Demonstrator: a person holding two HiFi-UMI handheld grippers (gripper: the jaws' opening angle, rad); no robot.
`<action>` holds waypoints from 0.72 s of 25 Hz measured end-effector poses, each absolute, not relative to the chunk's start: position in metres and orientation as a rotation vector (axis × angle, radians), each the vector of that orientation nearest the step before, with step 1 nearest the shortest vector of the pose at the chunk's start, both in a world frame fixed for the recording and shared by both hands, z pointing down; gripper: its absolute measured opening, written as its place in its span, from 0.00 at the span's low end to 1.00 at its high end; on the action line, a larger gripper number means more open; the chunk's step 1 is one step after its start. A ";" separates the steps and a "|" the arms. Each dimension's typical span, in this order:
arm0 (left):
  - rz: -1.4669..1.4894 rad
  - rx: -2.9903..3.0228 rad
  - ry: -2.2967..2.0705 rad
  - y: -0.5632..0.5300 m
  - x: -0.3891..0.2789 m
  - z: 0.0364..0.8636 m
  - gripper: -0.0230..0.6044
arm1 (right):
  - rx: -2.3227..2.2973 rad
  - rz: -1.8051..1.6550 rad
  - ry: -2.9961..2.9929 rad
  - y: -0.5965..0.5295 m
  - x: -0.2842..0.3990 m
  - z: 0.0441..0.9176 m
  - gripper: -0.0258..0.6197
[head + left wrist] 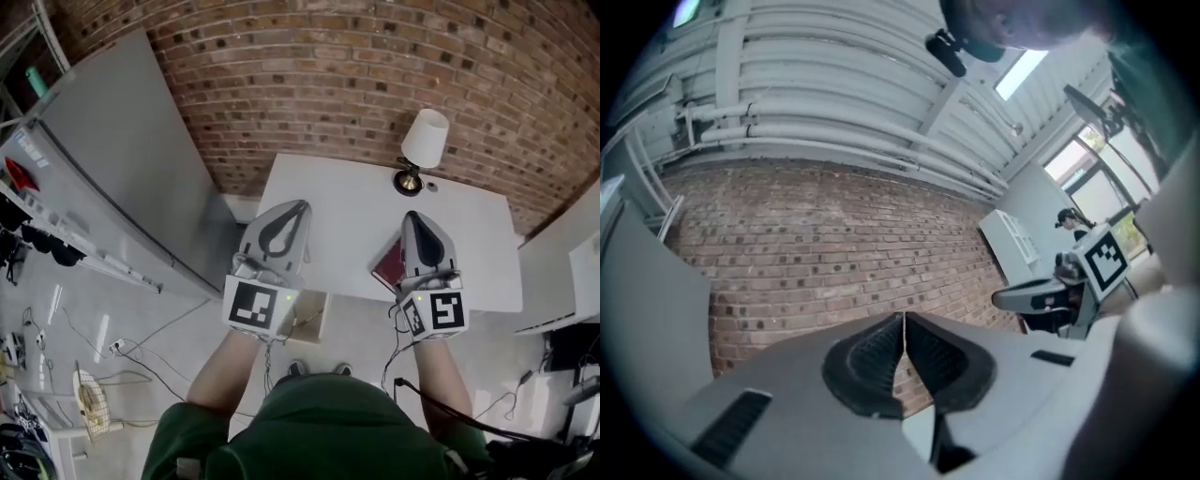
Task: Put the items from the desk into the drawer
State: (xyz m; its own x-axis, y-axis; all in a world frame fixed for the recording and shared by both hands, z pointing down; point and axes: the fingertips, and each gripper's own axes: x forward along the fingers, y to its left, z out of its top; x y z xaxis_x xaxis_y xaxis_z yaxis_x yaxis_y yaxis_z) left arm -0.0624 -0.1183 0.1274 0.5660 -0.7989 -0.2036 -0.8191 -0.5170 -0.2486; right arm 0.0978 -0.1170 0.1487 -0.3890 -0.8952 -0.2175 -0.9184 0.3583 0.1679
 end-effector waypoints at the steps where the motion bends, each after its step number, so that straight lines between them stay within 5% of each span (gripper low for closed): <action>1: 0.058 -2.454 1.312 -0.116 -0.061 0.126 0.05 | -1.689 0.473 2.555 -0.118 0.093 0.149 0.04; 18: 0.001 -2.421 1.420 -0.135 -0.097 0.146 0.05 | -1.890 0.605 2.498 -0.125 0.112 0.154 0.04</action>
State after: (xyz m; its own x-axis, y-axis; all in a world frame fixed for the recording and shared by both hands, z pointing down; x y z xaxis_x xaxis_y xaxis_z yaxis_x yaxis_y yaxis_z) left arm -0.0973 -0.1349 0.1461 0.5023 -0.8484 -0.1669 -0.8486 -0.4467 -0.2834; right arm 0.1115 -0.1254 0.1544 -0.2971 -0.9365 -0.1864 -0.9180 0.2264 0.3255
